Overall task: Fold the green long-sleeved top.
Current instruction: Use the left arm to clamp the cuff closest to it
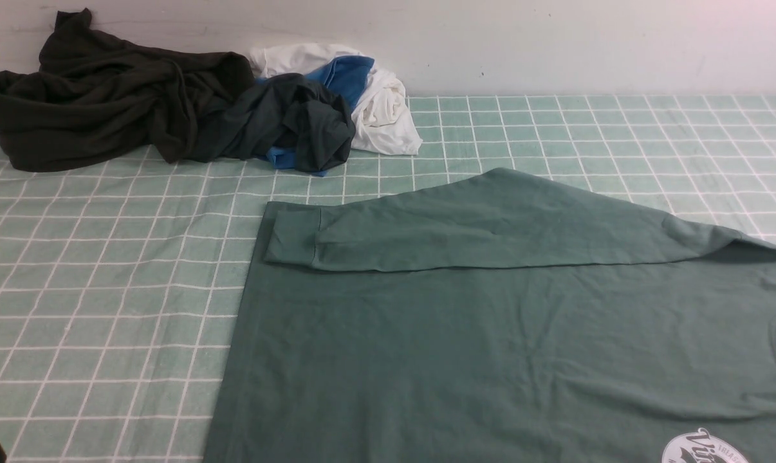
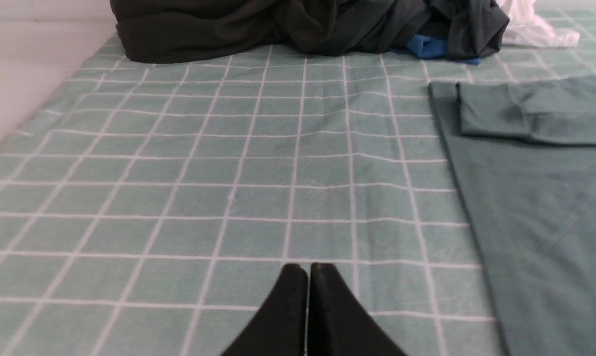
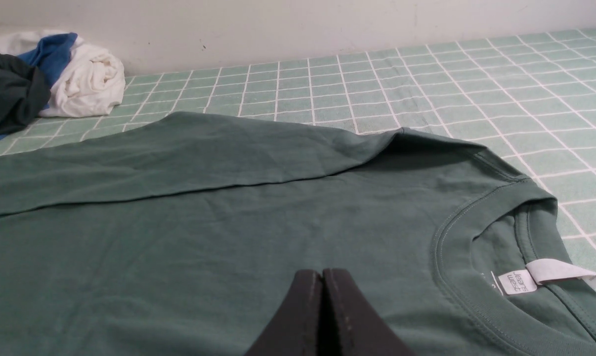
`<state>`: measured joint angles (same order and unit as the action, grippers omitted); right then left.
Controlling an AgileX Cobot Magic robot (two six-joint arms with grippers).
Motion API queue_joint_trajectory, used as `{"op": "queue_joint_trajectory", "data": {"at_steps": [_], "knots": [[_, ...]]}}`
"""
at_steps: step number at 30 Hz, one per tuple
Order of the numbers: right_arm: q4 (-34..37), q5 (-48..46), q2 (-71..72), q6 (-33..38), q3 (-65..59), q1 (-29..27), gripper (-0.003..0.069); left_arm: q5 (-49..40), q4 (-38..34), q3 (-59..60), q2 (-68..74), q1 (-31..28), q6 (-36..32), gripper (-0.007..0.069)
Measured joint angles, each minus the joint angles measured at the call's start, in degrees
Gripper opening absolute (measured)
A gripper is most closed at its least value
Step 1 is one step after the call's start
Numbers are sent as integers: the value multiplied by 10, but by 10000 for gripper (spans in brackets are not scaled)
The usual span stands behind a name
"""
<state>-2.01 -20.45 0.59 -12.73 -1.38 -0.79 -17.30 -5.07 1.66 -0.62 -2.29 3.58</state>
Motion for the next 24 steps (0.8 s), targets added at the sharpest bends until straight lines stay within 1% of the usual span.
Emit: {"op": "queue_joint_trajectory", "data": {"at_steps": [1, 2, 3, 4, 5, 6, 7, 8, 9, 10, 11, 13, 16, 17, 19, 20, 21, 22, 23, 24], "knots": [[8, 0, 0, -4, 0, 0, -13, 7, -43, 0, 0, 0, 23, -3], [41, 0, 0, -21, 0, 0, -13, 18, -145, 0, 0, 0, 78, -3], [62, 0, 0, -31, 0, 0, -13, 22, -195, 0, 0, 0, 102, -3], [68, 0, 0, -33, 0, 0, -13, 22, -195, 0, 0, 0, 102, -3], [122, 0, 0, -59, 0, 0, -13, 26, -267, 0, 0, 0, 130, -3], [130, -1, 0, -63, 0, 0, -13, 26, -282, 0, 0, 0, 134, -3], [169, -1, 0, -82, 0, 0, -13, 26, -308, 0, 0, 0, 139, -3], [235, -3, 0, -108, 0, 0, -13, 26, -339, 0, 0, 0, 139, -3], [274, -5, 0, -127, 0, 0, -13, 26, -354, 0, 0, 0, 131, -3], [311, -7, 0, -138, -1, 0, -13, 26, -360, 0, 0, 0, 123, -3], [317, -7, 0, -139, -1, 0, -13, 26, -360, 0, 0, 0, 123, -3], [371, -8, 0, -149, -1, 0, -13, 32, -367, 0, 0, 0, 108, -3], [384, -8, 0, -150, 0, 0, -13, 51, -369, 0, 0, 0, 88, -3], [383, -4, 0, -148, 0, 0, -13, 60, -370, 0, 0, 0, 61, -3], [383, -2, 0, -147, 0, 0, -13, 60, -370, -1, 0, 0, 37, -3], [381, 3, 0, -137, 0, 0, -13, 51, -368, -11, 0, 0, -13, -3], [380, 5, 0, -132, -1, 0, -13, 50, -367, -16, 0, 0, -20, -3], [379, 13, 0, -109, -1, 0, -13, 34, -361, -43, 0, 0, -80, -3], [379, 16, 0, -90, -1, 0, -13, 22, -356, -60, 1, 0, -116, -3], [374, 16, 0, -53, 1, 0, -13, -7, -344, -87, 14, 0, -154, -3]]}}
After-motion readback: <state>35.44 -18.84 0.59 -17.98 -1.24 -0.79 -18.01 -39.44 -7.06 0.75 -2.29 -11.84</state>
